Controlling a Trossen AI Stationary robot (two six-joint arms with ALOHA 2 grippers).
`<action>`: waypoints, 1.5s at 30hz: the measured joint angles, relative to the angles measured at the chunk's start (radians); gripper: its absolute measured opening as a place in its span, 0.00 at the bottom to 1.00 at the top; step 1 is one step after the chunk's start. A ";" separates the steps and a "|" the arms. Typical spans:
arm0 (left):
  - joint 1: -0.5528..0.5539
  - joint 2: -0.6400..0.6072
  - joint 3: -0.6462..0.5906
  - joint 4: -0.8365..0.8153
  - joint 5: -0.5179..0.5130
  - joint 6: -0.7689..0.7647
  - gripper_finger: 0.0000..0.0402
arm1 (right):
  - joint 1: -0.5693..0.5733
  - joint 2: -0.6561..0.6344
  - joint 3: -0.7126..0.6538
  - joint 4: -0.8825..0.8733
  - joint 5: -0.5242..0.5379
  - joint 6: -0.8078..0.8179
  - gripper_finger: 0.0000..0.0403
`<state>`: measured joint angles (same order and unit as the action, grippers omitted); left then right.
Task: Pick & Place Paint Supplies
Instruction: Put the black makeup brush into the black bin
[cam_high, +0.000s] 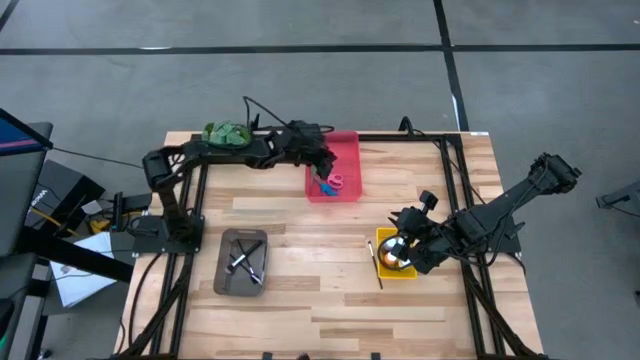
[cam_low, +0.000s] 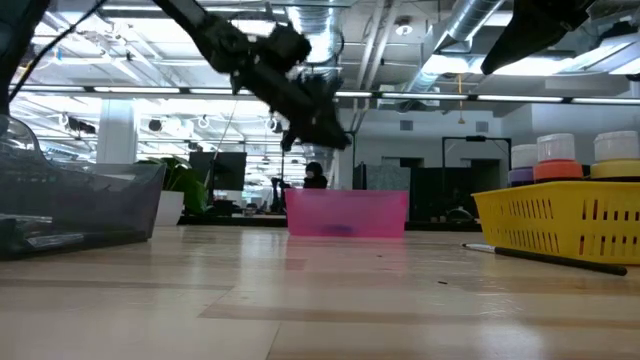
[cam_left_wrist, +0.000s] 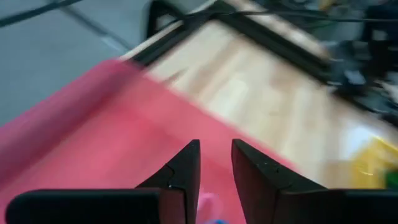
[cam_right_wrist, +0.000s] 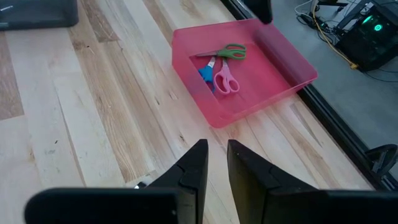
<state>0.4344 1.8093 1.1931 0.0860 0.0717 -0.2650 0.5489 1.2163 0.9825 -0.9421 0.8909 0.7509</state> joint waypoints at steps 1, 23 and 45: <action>-0.013 -0.019 0.000 -0.002 0.017 0.016 0.21 | 0.000 0.000 0.000 0.000 0.000 0.000 0.14; -0.617 -0.004 0.000 0.125 -0.243 0.432 0.21 | 0.000 0.000 0.000 0.000 -0.002 0.000 0.14; -0.553 0.284 0.000 0.395 -0.064 0.339 0.62 | 0.000 0.000 0.000 0.005 -0.053 0.004 0.14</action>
<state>-0.1188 2.0932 1.1935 0.4809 0.0078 0.0742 0.5491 1.2160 0.9825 -0.9367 0.8375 0.7547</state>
